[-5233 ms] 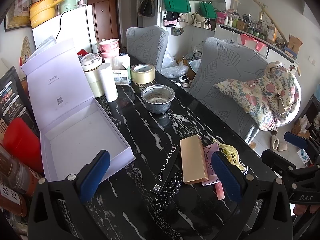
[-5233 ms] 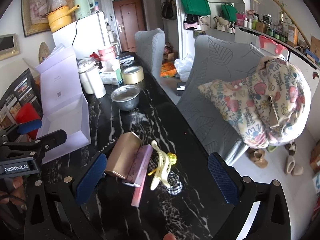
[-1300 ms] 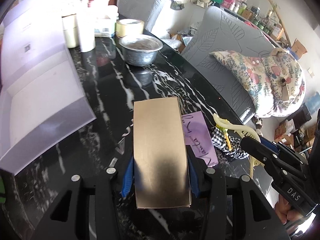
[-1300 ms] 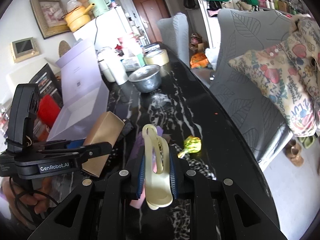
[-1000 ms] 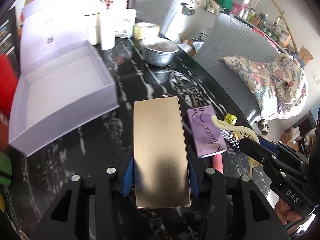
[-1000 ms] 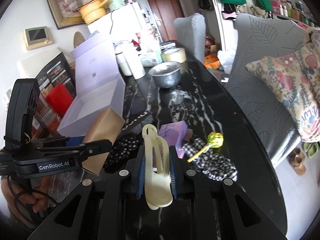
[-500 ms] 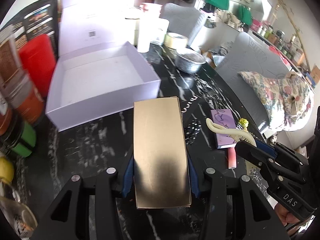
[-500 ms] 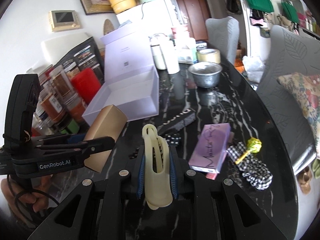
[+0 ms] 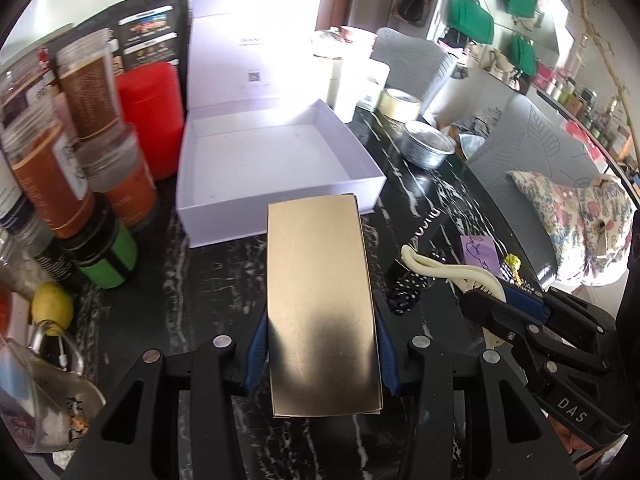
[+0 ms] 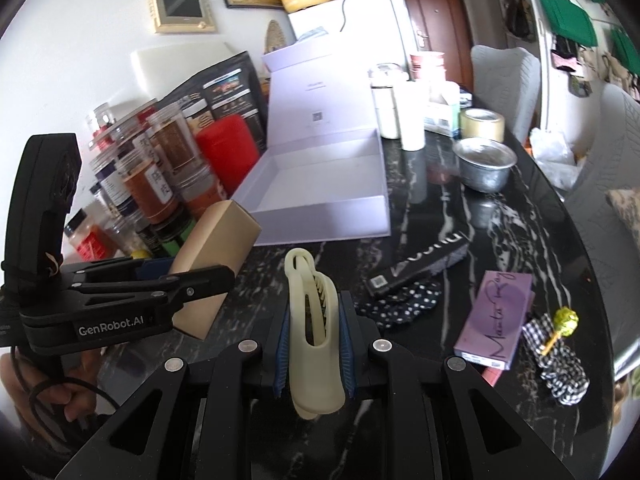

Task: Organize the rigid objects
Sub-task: 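Carry the gold box and cream claw clip toward the open white box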

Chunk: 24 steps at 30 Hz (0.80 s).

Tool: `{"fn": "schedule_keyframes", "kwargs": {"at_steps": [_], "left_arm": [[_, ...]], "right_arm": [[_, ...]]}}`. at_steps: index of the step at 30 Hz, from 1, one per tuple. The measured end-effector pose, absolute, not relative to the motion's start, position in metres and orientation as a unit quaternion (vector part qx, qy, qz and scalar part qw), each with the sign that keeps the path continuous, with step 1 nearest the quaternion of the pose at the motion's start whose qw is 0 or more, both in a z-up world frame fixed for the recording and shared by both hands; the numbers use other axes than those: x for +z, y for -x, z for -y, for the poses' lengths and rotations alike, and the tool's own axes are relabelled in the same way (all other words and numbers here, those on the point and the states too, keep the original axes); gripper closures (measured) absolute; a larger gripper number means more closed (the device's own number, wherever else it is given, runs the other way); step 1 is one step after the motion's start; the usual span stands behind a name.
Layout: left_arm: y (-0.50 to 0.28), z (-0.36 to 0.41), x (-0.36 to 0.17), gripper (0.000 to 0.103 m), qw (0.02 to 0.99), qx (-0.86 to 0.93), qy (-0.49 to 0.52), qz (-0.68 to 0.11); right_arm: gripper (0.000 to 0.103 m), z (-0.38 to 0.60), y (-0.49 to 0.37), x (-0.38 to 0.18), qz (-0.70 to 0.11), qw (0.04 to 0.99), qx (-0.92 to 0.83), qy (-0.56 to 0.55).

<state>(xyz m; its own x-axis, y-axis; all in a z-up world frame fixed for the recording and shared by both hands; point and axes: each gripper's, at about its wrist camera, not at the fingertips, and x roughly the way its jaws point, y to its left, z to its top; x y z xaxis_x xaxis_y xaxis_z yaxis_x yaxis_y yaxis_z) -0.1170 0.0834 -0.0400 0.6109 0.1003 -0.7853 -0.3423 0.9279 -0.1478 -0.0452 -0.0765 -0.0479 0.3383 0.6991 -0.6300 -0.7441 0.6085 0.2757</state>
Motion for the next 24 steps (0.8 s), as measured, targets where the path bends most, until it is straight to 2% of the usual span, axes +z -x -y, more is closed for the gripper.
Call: {"fn": "schedule_keyframes", "kwargs": {"at_steps": [24], "left_arm": [[0.090, -0.126, 0.002, 0.058, 0.901, 0.148, 0.137, -0.385]], "right_arm": [[0.082, 0.018, 0.018, -0.003, -0.336, 0.801, 0.491, 0.067]]}}
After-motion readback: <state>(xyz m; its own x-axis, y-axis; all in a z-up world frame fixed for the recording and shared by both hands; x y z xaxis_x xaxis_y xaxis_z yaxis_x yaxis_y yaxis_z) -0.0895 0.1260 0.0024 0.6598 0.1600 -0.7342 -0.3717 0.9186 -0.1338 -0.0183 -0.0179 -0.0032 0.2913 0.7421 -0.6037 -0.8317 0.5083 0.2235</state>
